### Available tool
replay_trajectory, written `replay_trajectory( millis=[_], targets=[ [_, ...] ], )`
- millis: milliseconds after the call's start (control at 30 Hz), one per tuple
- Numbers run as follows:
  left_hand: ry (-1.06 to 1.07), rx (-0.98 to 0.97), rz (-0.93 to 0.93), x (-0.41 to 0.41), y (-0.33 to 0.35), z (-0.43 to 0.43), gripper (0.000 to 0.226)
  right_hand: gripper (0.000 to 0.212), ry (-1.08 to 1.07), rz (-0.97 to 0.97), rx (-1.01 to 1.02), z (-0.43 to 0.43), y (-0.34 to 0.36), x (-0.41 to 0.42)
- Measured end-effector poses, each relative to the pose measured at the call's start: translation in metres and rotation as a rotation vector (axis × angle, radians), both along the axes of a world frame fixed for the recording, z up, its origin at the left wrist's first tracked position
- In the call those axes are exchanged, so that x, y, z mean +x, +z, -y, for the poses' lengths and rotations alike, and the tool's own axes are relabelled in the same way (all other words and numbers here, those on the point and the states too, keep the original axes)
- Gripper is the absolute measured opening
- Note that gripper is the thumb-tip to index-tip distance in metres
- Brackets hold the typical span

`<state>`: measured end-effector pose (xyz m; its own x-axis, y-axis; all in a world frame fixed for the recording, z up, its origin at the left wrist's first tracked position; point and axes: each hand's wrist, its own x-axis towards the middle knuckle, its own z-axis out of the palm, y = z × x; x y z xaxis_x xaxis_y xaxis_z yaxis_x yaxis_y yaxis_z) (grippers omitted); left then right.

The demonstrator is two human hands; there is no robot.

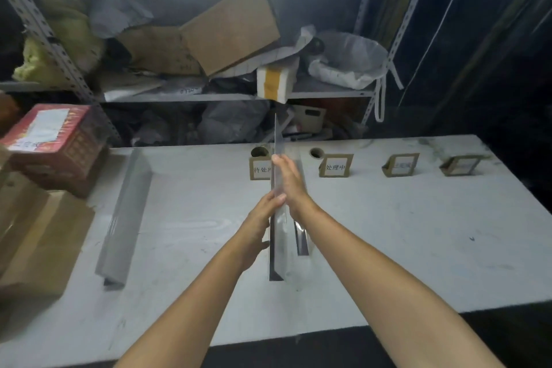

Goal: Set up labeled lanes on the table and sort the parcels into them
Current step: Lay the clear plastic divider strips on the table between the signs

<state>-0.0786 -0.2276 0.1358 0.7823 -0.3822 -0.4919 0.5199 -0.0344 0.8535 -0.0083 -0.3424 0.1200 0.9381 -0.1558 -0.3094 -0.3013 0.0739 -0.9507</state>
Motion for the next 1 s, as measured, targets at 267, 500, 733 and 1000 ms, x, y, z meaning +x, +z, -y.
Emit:
replay_trajectory(
  millis=[267,500,733,1000],
  targets=[
    [0.205,0.057,-0.037,-0.041,-0.031,0.059,0.076,0.055,0.01,0.123,-0.288,0.066,-0.04,-0.007],
    [0.195,0.133,-0.039,-0.056,-0.07,0.075,0.054,0.05,-0.08,-0.098,-0.224,0.11,-0.088,-0.001],
    [0.093,0.138,-0.054,-0.058,-0.098,0.094,0.042,0.05,-0.008,-0.206,-0.109,0.097,-0.129,-0.01],
    [0.012,0.227,-0.021,-0.058,-0.121,0.096,0.047,0.051,-0.024,-0.227,-0.022,0.09,-0.142,-0.009]
  ],
)
